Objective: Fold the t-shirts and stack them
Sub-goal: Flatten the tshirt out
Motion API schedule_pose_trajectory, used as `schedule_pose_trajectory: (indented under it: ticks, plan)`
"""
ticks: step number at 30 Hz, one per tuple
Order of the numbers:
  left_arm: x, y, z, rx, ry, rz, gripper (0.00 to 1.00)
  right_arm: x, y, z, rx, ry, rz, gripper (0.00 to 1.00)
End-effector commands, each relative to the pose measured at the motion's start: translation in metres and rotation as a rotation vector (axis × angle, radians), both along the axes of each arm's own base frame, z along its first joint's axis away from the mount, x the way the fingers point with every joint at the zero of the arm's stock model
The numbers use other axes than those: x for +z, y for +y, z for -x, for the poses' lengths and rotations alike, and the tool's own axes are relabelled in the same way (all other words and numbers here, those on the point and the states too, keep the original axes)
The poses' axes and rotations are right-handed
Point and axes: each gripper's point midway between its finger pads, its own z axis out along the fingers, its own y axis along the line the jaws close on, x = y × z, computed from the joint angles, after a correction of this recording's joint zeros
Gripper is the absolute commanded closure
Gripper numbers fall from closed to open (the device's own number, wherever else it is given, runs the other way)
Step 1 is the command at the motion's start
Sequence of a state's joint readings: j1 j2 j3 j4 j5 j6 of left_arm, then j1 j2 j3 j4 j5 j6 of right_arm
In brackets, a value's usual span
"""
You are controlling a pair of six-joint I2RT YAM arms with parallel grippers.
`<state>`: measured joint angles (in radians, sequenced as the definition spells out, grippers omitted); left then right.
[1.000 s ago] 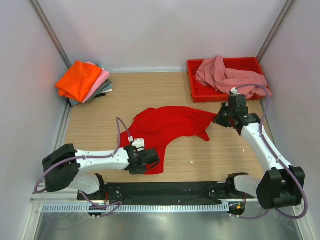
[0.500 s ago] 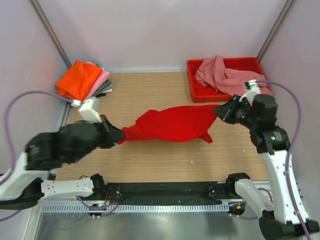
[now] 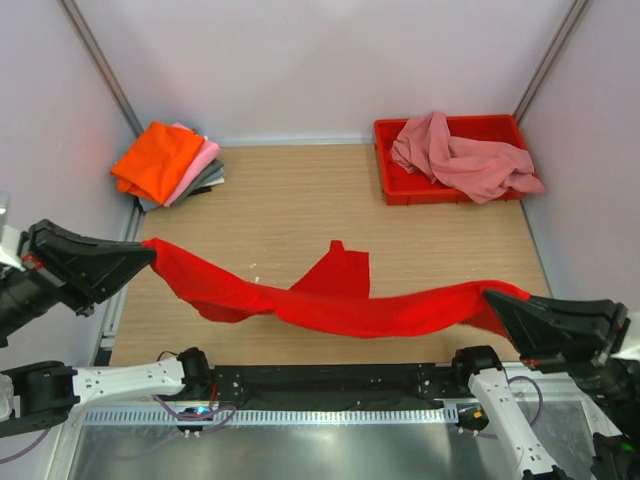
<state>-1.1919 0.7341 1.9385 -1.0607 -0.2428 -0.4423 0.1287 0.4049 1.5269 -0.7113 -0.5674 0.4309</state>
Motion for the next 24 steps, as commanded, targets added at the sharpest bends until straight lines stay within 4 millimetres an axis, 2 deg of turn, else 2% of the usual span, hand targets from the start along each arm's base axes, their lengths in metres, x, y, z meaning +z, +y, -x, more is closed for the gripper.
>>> schedule_pose_trajectory:
  ticks: [1, 2, 3, 5, 7, 8, 9, 10, 11, 13, 15, 16, 19, 22, 23, 24]
  plan:
    - [0.059, 0.014, 0.039, -0.15, -0.315, 0.103, 1.0, 0.02, 0.004, 0.02, 0.056, -0.103, 0.04, 0.99]
    - [0.072, 0.021, 0.042, -0.145, -0.354, 0.143, 1.0, 0.031, 0.001, 0.035, 0.063, -0.156, 0.039, 0.99]
    - [0.083, 0.029, 0.058, -0.191, -0.413, 0.179, 1.0, 0.038, -0.002, 0.044, 0.067, -0.196, 0.038, 0.99]
    - [0.103, 0.041, 0.069, -0.205, -0.499, 0.231, 1.0, 0.053, -0.008, 0.064, 0.069, -0.269, 0.035, 0.99]
    - [0.129, 0.062, 0.099, -0.28, -0.622, 0.311, 1.0, 0.082, -0.026, 0.105, 0.058, -0.405, 0.007, 0.99]
    - [0.131, 0.057, 0.103, -0.313, -0.64, 0.31, 1.0, 0.082, -0.026, 0.102, 0.059, -0.394, 0.009, 0.99]
    - [0.14, 0.069, 0.114, -0.327, -0.682, 0.348, 1.0, 0.094, -0.034, 0.119, 0.051, -0.444, -0.015, 0.99]
    - [0.148, 0.074, 0.128, -0.374, -0.736, 0.379, 1.0, 0.099, -0.042, 0.129, 0.075, -0.466, -0.034, 0.99]
    - [0.152, 0.076, 0.134, -0.396, -0.756, 0.397, 1.0, 0.105, -0.048, 0.138, 0.077, -0.493, -0.054, 0.99]
    - [0.161, 0.085, 0.147, -0.429, -0.812, 0.442, 1.0, 0.111, -0.062, 0.145, 0.091, -0.51, -0.095, 0.99]
    - [0.164, 0.085, 0.148, -0.435, -0.815, 0.453, 1.0, 0.111, -0.071, 0.144, 0.083, -0.504, -0.121, 0.99]
    - [0.163, 0.084, 0.147, -0.429, -0.812, 0.449, 1.0, 0.112, -0.077, 0.136, 0.058, -0.489, -0.138, 0.99]
    - [0.155, 0.069, 0.129, -0.379, -0.756, 0.399, 1.0, 0.103, -0.079, 0.104, -0.004, -0.401, -0.136, 0.99]
    - [0.142, 0.048, 0.093, -0.268, -0.662, 0.314, 1.0, 0.079, -0.067, 0.05, -0.07, -0.246, -0.091, 0.99]
    - [0.136, 0.041, 0.076, -0.204, -0.617, 0.278, 1.0, 0.064, -0.067, 0.015, -0.143, -0.16, -0.078, 0.99]
    - [0.13, 0.035, 0.062, -0.153, -0.588, 0.24, 1.0, 0.054, -0.065, -0.007, -0.183, -0.1, -0.063, 0.99]
